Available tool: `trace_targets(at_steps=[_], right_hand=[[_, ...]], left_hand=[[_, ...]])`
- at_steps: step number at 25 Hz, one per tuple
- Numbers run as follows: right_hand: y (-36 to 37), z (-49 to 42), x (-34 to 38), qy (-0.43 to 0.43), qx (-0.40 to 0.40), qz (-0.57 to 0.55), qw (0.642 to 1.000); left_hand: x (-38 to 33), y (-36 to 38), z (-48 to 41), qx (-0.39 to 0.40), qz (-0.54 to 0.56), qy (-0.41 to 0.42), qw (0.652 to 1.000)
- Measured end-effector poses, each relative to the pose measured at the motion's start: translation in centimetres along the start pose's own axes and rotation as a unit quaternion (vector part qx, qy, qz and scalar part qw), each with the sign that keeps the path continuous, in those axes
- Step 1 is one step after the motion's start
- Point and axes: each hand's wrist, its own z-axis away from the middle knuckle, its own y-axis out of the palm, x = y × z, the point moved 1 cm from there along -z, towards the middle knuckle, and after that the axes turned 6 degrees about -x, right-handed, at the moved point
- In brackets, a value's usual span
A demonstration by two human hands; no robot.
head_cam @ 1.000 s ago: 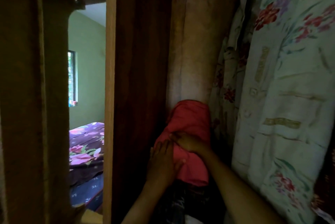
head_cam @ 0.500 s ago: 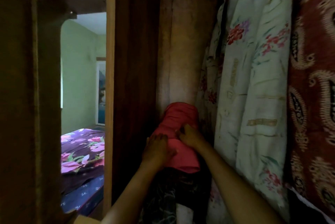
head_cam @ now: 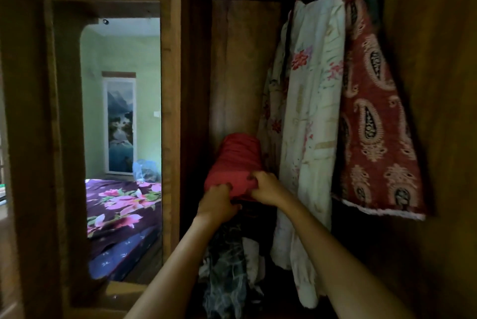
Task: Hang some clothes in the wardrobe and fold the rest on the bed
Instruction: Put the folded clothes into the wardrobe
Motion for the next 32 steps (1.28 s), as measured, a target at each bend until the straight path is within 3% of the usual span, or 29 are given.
trace_targets(at_steps=[5, 8, 12, 15, 21, 28, 32], right_hand=[[-1.2, 7.4, 2.3, 0.024, 0.042, 0.026, 0.998], [-2.2, 11.1, 3.3, 0.065, 0.11, 0.079, 0.989], [-4.1, 16.6, 5.5, 0.138, 0.282, 0.17, 0.934], [-5.7, 20.5, 6.6, 0.2, 0.357, 0.154, 0.899], [-6.9, 30.0, 7.2, 0.215, 0.35, 0.147, 0.9], [-9.7, 44.7, 7.8, 0.242, 0.358, 0.141, 0.891], [-12.8, 50.8, 7.9, 0.279, 0.346, 0.154, 0.882]], left_hand=[[-0.9, -1.3, 5.3, 0.036, -0.019, 0.02, 0.999], [-1.4, -2.2, 8.9, 0.072, -0.05, 0.04, 0.995], [-3.1, -3.8, 13.9, 0.229, -0.166, 0.065, 0.957], [-3.9, -4.5, 17.2, 0.297, -0.196, 0.055, 0.933], [-7.6, -4.7, 26.4, 0.284, -0.147, 0.053, 0.946], [-13.2, -2.3, 39.0, 0.374, -0.12, 0.032, 0.919], [-17.4, -1.8, 42.5, 0.369, -0.122, 0.072, 0.918]])
